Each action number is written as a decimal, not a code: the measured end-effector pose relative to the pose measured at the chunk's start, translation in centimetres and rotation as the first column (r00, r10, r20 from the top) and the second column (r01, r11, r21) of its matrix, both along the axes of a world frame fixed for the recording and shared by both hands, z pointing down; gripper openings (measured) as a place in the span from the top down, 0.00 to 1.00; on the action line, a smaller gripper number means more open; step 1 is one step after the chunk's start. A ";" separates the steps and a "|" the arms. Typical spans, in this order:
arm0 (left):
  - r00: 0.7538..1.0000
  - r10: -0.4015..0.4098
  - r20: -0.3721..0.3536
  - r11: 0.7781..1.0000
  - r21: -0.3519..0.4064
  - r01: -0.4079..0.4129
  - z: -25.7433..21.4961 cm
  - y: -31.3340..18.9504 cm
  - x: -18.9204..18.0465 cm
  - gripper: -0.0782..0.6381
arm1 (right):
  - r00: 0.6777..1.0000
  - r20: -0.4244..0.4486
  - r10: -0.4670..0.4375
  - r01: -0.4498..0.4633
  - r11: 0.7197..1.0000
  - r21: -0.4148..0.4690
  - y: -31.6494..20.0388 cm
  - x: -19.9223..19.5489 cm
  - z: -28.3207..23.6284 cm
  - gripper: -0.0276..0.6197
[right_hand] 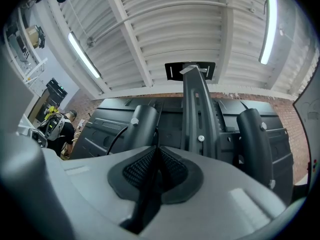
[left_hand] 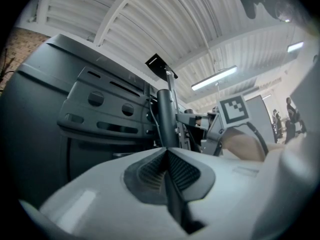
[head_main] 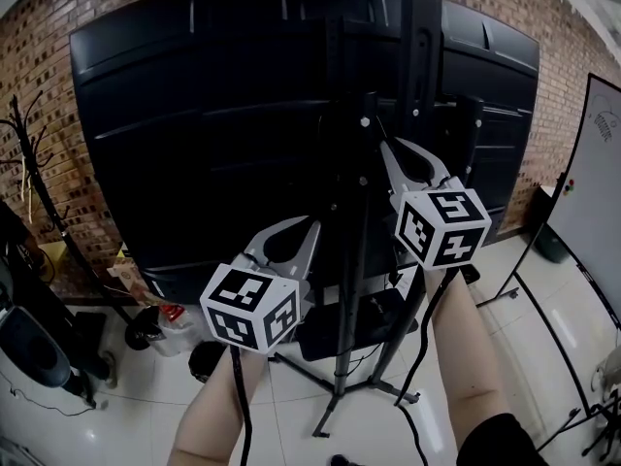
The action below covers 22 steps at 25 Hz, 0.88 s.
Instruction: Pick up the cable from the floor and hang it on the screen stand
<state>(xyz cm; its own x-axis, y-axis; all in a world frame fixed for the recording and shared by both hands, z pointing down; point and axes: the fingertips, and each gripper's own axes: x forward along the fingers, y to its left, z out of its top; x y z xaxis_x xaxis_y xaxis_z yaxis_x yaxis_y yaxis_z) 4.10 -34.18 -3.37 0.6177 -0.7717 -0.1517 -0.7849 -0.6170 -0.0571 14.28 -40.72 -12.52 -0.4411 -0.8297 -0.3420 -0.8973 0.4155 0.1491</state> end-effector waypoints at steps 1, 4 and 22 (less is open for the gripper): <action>1.000 -0.002 -0.001 1.000 -0.001 0.002 0.1 0.1 -0.2 0.88 | 1.000 0.003 0.003 -0.003 1.000 0.006 0.1 0.0 0.0 0.92; 1.000 -0.003 0.000 1.000 -0.002 0.003 0.2 0.4 -0.5 0.88 | 1.000 0.008 0.021 -0.022 0.999 0.029 0.4 0.2 0.1 0.91; 0.998 0.054 -0.030 0.998 -0.043 -0.055 3.4 2.4 -0.9 0.88 | 0.990 -0.122 0.073 -0.077 0.997 -0.024 4.1 0.2 8.1 0.76</action>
<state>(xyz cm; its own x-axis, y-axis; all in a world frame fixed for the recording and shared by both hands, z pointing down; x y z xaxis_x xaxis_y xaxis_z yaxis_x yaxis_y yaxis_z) 3.19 -31.83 0.04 0.6546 -0.7435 -0.1364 -0.7511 -0.6601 -0.0066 14.52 -36.66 -4.39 -0.4137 -0.8709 -0.2655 -0.9023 0.3532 0.2474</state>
